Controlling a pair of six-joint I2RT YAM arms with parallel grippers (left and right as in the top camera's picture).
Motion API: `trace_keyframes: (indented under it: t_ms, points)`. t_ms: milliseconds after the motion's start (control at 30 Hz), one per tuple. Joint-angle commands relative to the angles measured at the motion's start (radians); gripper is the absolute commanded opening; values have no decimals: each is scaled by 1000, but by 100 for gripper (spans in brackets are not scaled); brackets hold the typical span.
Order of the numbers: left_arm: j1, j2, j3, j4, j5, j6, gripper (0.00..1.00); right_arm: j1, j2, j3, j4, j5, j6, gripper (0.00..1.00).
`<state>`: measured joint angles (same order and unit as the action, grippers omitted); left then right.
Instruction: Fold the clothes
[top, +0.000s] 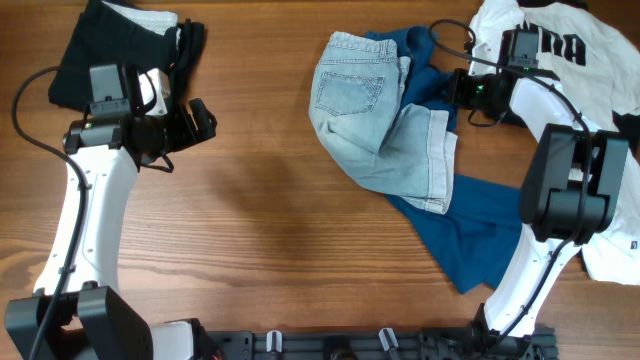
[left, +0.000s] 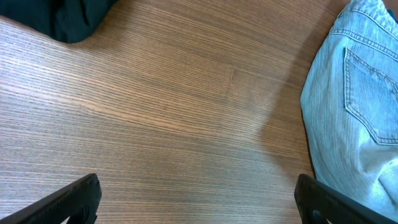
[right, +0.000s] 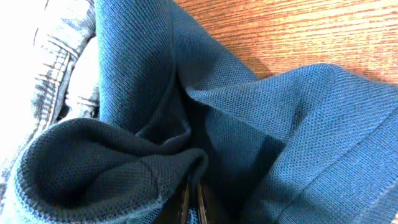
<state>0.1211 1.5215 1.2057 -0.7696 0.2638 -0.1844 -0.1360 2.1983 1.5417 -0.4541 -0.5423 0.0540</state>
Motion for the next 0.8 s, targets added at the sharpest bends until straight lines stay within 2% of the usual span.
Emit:
trace_keyframes:
  t_ms: [0,100,133,167,200,300,433,567,633,667,733,767]
  points:
    - [8,-1,16,3,9,20,100,0,-34,13,8,-34,25,4]
    - [8,-1,16,3,9,20,100,-20,-124,13,-36,-29,24,4]
    - [8,-1,16,3,9,20,100,-27,-148,13,-73,-15,24,8]
    - [8,-1,16,3,9,19,100,-32,-157,12,-119,-8,23,53]
    - [8,-1,16,2,9,20,100,-32,-155,10,-154,0,17,69]
    - [8,-1,16,2,9,20,100,-7,-124,-19,-199,87,33,73]
    - [8,-1,16,2,8,20,100,21,-79,-68,-164,121,62,76]
    - [8,-1,16,2,8,20,100,40,-27,-72,-147,193,98,76]
    - [8,-1,16,2,8,20,100,45,-11,-72,-114,248,140,72]
    - [8,-1,16,2,8,20,100,45,-9,-72,-102,260,155,64]
    - [8,-1,16,2,7,20,100,39,-14,-68,-61,278,207,20]
    - [8,-1,16,2,7,20,100,28,-21,-61,-42,275,222,4]
